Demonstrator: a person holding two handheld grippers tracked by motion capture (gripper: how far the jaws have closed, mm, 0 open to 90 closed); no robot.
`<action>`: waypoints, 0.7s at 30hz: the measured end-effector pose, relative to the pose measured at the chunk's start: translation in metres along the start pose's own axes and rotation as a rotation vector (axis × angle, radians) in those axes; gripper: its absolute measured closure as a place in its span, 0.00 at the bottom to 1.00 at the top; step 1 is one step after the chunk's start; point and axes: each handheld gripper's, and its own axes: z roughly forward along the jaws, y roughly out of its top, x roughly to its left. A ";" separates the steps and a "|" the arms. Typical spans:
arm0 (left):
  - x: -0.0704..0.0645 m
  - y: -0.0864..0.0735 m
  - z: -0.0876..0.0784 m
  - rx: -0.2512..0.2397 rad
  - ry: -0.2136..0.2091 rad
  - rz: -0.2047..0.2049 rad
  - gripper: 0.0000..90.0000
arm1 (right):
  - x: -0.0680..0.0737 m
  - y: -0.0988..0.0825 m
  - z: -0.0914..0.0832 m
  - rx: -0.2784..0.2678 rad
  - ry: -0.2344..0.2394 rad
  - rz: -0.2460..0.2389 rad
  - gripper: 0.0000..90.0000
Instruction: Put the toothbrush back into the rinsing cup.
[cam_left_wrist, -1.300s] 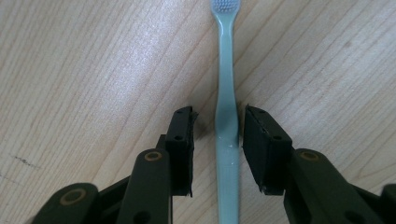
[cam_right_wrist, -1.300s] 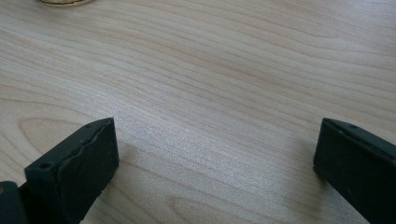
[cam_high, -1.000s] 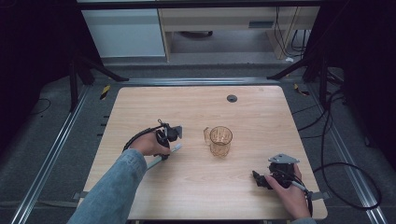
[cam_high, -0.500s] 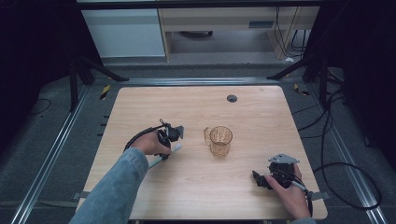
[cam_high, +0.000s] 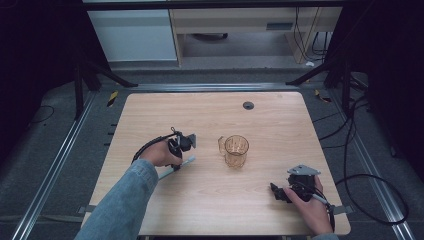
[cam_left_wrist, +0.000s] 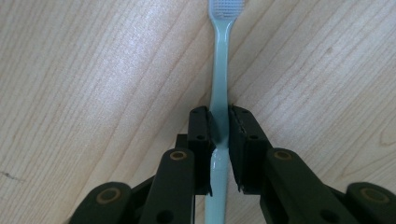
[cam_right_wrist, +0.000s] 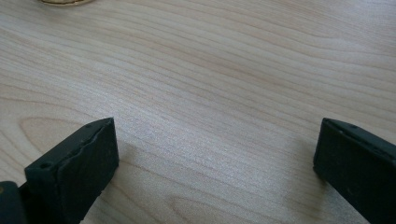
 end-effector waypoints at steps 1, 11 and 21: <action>0.001 0.000 0.000 -0.005 -0.001 0.000 0.87 | 0.000 0.000 0.000 0.001 -0.002 0.001 0.00; 0.006 -0.009 -0.011 -0.071 0.007 -0.011 0.87 | 0.000 0.000 0.000 0.001 -0.001 0.001 0.00; 0.007 -0.022 -0.035 -0.203 -0.006 -0.020 0.87 | 0.000 0.000 0.000 0.001 -0.001 0.001 0.00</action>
